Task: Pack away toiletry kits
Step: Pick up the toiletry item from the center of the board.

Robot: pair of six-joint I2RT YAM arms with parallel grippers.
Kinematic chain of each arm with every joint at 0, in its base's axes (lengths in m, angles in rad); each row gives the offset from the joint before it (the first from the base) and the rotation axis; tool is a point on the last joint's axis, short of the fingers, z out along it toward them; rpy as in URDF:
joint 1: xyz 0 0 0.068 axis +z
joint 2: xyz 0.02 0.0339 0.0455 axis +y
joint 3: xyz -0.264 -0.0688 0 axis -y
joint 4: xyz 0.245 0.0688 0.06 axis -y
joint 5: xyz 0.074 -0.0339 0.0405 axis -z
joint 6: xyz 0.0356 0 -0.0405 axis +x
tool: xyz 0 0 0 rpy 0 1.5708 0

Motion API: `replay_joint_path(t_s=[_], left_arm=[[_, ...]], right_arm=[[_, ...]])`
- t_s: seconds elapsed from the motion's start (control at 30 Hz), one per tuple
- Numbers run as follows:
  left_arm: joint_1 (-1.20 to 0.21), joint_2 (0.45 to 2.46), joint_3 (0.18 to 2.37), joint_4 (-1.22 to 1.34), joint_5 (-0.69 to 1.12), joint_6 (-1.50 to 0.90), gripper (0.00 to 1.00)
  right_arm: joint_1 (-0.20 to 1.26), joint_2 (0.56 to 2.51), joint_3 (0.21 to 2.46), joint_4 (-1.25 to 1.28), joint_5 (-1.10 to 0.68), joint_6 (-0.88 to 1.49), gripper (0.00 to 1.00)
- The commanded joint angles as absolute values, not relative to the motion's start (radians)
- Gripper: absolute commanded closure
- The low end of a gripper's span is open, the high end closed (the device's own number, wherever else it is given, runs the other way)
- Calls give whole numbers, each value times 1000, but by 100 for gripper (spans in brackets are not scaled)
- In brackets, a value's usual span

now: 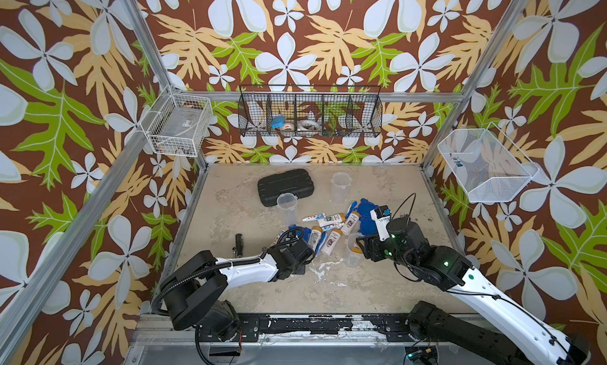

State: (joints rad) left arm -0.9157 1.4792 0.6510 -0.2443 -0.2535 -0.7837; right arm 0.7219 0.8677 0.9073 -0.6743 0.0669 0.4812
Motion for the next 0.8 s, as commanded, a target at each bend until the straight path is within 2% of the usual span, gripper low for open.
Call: replay_joint_path(t_s=[0.0,0.37,0.47,0.77], left_arm=[[-923,1428,639,-399,-162,-773,92],[-1066,999,717,-335,-163,-561,93],[-1083,985,762,-345,-149,-519,93],[-1173,1058,855,-335,-179,-467,93]], right_arm=[[722,881,925,-704,-36,525,33],[723,1019,965,-610,-406,566,23],[722,1051,961,-527,-469,606,19],[723,1150,947,-362,-584,692,19]])
